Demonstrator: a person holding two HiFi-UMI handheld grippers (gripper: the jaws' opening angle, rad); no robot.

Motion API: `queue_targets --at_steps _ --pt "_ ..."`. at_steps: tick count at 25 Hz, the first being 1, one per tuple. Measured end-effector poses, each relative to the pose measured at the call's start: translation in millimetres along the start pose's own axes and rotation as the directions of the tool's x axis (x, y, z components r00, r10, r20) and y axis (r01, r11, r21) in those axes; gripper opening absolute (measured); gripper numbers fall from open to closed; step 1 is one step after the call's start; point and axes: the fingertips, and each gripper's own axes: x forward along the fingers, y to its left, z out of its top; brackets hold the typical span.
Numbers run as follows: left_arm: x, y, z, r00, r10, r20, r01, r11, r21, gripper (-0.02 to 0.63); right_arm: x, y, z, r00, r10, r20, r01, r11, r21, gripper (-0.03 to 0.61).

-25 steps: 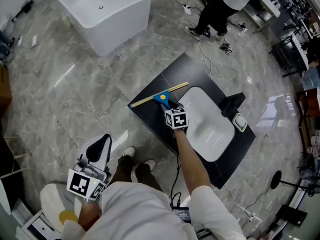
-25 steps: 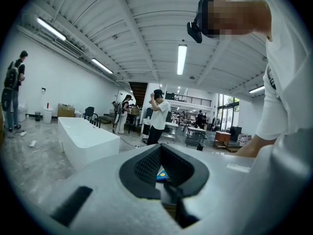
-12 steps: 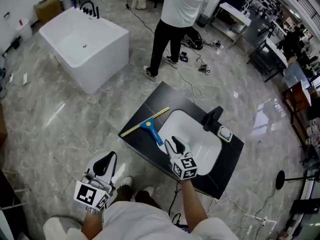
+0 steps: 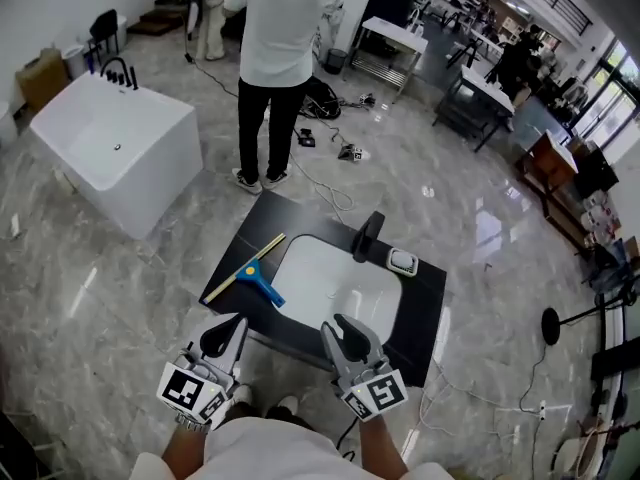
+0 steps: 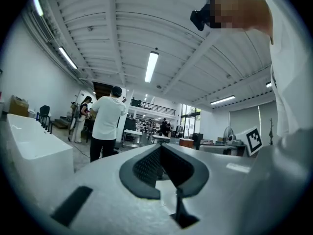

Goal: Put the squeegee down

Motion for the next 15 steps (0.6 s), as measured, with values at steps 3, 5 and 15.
queue_targets --at_steps 3,5,15 --pt "17.6 -20.7 4.4 0.999 -0.054 0.003 0.053 0.996 0.064 0.003 -19.3 9.2 31.6 0.998 -0.004 0.07 0.006 1.0 -0.028 0.038" --pt "25.2 -33.3 13.0 0.996 -0.086 0.016 0.084 0.991 0.101 0.003 -34.6 9.2 48.6 0.994 -0.02 0.112 0.024 0.999 -0.036 0.012" --pt "14.2 -54.1 25.4 0.994 -0.103 0.035 0.1 0.992 0.073 0.003 -57.4 6.5 65.2 0.989 -0.034 0.144 0.041 0.998 -0.048 0.012"
